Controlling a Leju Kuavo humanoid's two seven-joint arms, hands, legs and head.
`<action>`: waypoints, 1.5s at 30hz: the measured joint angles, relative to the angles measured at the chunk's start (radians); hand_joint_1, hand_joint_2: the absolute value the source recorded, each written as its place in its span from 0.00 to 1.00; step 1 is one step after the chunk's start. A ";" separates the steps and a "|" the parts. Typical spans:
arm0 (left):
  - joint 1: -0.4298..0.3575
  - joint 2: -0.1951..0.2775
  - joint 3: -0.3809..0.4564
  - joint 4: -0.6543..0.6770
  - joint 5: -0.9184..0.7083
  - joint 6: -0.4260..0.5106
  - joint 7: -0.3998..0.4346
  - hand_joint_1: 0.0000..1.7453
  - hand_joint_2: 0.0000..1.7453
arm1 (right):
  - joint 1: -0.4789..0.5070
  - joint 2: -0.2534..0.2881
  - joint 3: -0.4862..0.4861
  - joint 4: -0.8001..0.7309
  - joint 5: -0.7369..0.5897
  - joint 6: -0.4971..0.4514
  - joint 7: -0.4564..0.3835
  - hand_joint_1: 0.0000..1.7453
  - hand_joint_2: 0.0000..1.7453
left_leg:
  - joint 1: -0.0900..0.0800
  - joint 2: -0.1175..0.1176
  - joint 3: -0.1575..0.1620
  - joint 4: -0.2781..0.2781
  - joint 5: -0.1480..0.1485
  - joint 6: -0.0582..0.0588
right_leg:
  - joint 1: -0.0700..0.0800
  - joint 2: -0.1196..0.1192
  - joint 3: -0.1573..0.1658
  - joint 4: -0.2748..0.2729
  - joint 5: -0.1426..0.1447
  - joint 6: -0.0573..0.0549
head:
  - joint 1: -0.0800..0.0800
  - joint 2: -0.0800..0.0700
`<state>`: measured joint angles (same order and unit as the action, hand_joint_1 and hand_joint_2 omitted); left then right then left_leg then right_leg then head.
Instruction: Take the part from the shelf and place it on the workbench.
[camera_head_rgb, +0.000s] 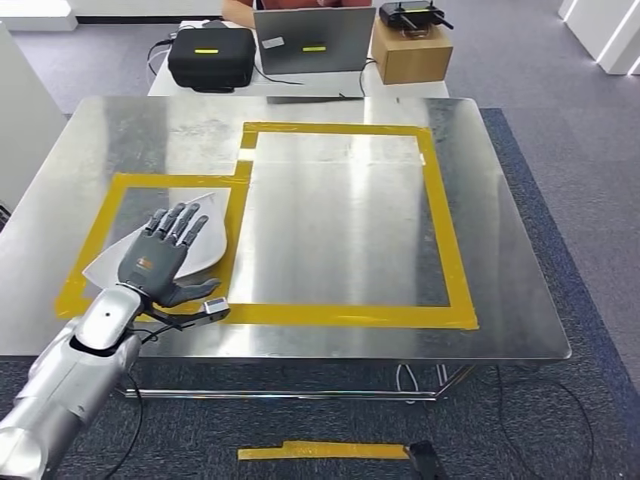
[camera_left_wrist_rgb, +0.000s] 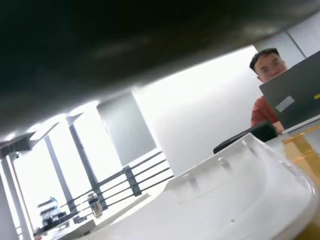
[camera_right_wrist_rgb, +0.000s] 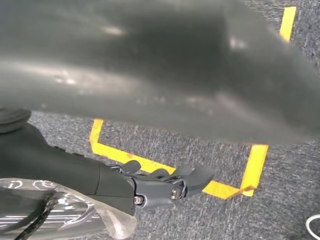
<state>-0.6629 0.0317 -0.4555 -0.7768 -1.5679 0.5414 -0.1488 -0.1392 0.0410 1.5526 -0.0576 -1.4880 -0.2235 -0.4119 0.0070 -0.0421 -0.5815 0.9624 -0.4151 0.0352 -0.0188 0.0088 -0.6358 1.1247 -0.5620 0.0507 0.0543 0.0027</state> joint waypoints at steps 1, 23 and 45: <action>0.002 -0.001 0.000 -0.001 0.000 0.000 0.000 0.00 0.00 | 0.000 -0.001 0.000 0.000 0.000 0.000 0.001 0.00 0.00 | 0.001 0.001 -0.003 0.000 0.001 0.000 | -0.002 0.000 -0.029 0.070 -0.033 0.004 | 0.000 0.000; 0.018 -0.004 0.002 -0.011 0.000 0.001 0.007 0.00 0.00 | 0.001 -0.010 0.000 -0.006 0.001 -0.016 0.025 0.00 0.00 | -0.014 0.040 0.055 0.096 -0.113 -0.007 | 0.018 -0.021 -0.009 -0.102 0.135 -0.044 | 0.001 0.000; 0.046 0.008 0.015 -0.017 0.000 0.014 0.016 0.00 0.00 | 0.000 -0.019 0.000 -0.009 0.026 -0.019 0.041 0.00 0.00 | -0.011 0.040 -0.114 0.115 -0.033 -0.045 | 0.000 -0.011 0.108 -0.131 0.058 -0.050 | 0.003 0.000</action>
<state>-0.6168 0.0399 -0.4402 -0.7937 -1.5681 0.5556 -0.1331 -0.1394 0.0222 1.5526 -0.0664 -1.4616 -0.2421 -0.3713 -0.0040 -0.0018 -0.6952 1.0778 -0.4479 -0.0094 -0.0189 -0.0023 -0.5277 0.9942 -0.5040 0.0012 0.0574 0.0027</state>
